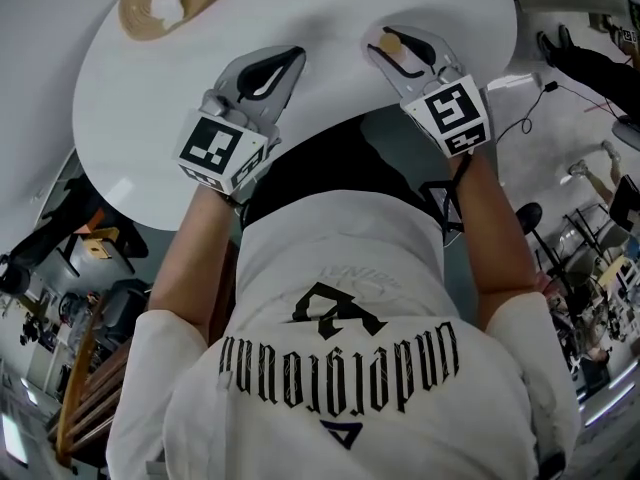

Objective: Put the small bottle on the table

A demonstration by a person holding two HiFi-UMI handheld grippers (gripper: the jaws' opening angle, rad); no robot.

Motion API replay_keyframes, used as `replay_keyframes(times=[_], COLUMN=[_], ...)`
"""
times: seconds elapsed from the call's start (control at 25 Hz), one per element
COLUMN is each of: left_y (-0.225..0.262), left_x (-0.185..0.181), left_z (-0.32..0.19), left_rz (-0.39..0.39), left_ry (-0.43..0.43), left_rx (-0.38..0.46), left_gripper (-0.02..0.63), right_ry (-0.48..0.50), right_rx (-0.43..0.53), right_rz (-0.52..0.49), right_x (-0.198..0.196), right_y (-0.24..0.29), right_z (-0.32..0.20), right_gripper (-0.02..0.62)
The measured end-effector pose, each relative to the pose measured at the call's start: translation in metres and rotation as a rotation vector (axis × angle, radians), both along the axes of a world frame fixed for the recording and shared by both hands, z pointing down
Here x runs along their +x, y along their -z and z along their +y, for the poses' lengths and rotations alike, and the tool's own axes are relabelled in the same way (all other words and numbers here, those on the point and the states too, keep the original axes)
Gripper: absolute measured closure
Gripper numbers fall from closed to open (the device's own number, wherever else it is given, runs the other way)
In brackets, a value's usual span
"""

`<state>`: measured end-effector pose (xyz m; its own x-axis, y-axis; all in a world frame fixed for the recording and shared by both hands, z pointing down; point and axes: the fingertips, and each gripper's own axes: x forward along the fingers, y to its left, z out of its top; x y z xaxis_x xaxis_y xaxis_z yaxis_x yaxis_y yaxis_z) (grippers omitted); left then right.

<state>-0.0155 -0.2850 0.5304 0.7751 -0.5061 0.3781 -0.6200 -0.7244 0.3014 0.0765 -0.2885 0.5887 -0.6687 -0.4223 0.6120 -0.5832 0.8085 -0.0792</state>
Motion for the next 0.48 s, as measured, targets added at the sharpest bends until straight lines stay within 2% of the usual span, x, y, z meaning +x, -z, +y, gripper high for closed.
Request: replay_keyframes(times=[0.48], left_y=[-0.006], left_x=[0.0], left_z=[-0.01], left_rz=[0.003], left_ry=[0.006], left_rx=[-0.019], left_gripper=[0.6], right_ry=[0.013], right_rx=[0.002], right_rz=[0.027], right_x=[-0.006], right_y=[-0.016], right_z=[-0.012], right_gripper=[0.457])
